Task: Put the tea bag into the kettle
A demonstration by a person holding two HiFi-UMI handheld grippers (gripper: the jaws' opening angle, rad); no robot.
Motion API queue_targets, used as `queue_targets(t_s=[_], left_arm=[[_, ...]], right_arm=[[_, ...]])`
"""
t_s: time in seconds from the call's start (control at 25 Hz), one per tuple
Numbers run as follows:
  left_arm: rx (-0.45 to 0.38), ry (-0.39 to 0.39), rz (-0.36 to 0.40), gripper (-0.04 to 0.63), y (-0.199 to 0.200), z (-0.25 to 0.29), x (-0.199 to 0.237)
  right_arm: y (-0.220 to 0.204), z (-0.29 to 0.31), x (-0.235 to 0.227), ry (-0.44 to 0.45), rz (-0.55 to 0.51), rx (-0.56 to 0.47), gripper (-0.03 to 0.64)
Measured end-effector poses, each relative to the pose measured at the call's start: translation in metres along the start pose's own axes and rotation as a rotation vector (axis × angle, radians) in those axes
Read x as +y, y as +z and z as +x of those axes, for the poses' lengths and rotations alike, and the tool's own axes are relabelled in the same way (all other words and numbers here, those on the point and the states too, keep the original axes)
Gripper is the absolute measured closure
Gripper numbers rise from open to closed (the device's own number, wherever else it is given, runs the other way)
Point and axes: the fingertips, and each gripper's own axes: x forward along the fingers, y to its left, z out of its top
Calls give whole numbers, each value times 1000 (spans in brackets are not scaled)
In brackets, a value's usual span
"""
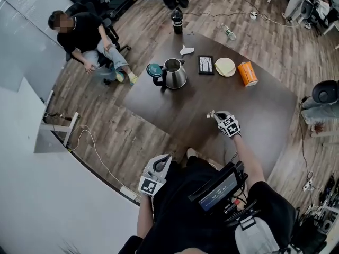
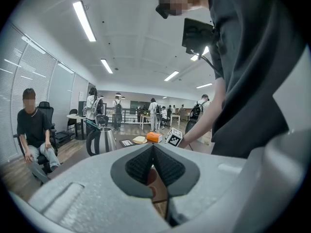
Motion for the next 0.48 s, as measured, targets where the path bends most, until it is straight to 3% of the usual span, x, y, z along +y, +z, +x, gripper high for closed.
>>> queue_targets(t_s=[0.48], left_arm=[[-14, -79, 26, 595, 8, -14, 16]], right_arm=[[48, -32, 27, -55, 46, -134, 609]])
